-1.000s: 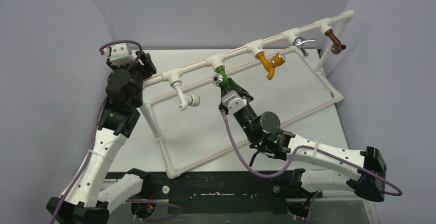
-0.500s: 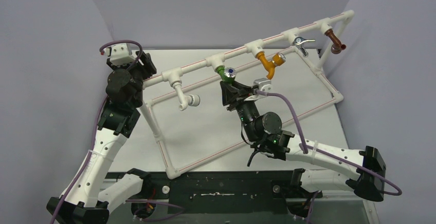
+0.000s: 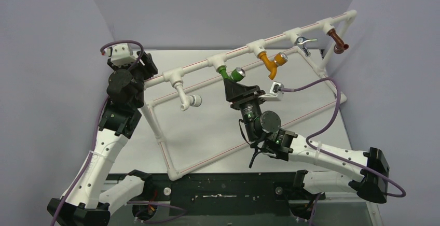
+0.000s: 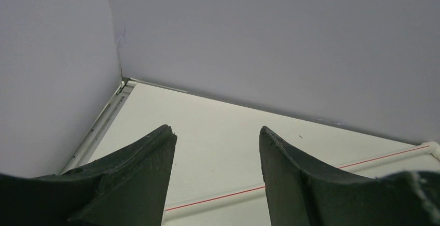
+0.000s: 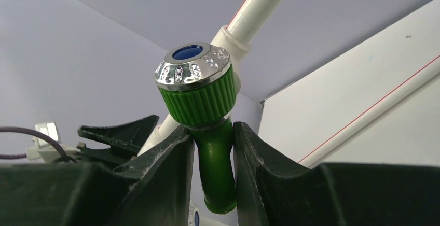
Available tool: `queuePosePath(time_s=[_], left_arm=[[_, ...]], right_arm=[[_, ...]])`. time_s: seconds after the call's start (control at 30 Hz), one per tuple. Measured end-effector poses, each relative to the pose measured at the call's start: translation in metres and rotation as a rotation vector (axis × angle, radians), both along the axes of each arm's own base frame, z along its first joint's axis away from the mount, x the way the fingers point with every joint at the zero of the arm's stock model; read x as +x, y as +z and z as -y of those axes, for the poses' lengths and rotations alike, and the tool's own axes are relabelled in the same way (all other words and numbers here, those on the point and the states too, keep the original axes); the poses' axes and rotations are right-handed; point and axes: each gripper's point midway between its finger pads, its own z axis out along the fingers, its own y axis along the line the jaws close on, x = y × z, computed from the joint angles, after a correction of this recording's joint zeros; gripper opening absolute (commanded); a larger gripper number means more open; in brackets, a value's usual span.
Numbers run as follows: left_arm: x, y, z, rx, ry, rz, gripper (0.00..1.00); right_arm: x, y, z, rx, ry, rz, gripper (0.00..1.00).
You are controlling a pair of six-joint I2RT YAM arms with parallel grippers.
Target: Install the water faucets
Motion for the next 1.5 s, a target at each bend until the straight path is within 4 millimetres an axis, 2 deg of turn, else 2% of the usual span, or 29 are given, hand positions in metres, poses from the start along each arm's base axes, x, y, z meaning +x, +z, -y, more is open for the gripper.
queuePosePath(time_s=[0.47,0.9,1.03,1.13,1.23,1.4,1.5], left_arm=[[0.0,0.001,-0.002,-0.001,0.009,0.004,0.58],[0.001,0.001,-0.003,0.0,0.017,0.005,0.58],[0.001,0.001,-0.003,0.001,0.017,0.004,0.58],[0.001,0.001,-0.003,0.001,0.018,0.005,0.58],[0.001,0.001,-0.003,0.001,0.018,0.004,0.58],[-0.001,-0.001,-0.001,0.004,0.01,-0.005,0.58],[-0.001,-0.001,-0.001,0.004,0.01,-0.005,0.58]], right_arm=[[0.002,-0.001,-0.001,0.363,0.016,-0.221,0.0],[0.003,0.001,-0.002,0.415,0.019,-0.242,0.0],[0.003,0.001,-0.002,0.415,0.019,-0.243,0.14],[0.003,0.0,-0.002,0.416,0.019,-0.244,0.35],[0.003,0.001,-0.002,0.429,0.02,-0.248,0.51],[0.005,0.008,0.0,0.499,0.032,-0.249,0.72],[0.005,0.013,-0.001,0.507,0.045,-0.25,0.77]])
